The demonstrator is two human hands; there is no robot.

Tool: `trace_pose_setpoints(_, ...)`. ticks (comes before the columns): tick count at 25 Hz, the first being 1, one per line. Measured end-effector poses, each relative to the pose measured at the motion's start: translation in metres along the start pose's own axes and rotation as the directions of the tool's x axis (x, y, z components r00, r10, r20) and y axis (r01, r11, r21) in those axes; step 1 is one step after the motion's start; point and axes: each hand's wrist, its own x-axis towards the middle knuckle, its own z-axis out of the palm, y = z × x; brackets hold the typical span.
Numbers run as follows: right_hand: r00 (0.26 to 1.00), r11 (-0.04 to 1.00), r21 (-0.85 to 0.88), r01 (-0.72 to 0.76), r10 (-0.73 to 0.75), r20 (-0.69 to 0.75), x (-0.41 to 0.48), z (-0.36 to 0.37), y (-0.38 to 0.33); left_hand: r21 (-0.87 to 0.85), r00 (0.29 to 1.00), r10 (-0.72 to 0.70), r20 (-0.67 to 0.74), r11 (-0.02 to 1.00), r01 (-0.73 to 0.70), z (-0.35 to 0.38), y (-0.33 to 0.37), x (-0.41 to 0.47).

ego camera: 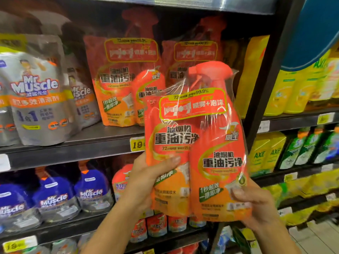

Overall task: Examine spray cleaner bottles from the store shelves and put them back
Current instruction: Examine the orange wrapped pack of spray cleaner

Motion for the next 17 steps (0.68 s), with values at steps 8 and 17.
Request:
trace_pose_setpoints(8, 0.935, 0.748, -0.664, -0.001, -0.235, -0.266, 0.064, -0.015, -0.074, 0.100, 0.977, 0.204, -0.055, 0.975, -0.198, 0.036, 0.056, 0.056)
trace_pose_setpoints(17, 0.897, 0.694, -0.719, -0.032, -0.297, -0.327, 0.138, -0.062, -0.113, 0.221, 0.970, 0.227, -0.091, 0.954, -0.202, 0.055, 0.061, 0.144)
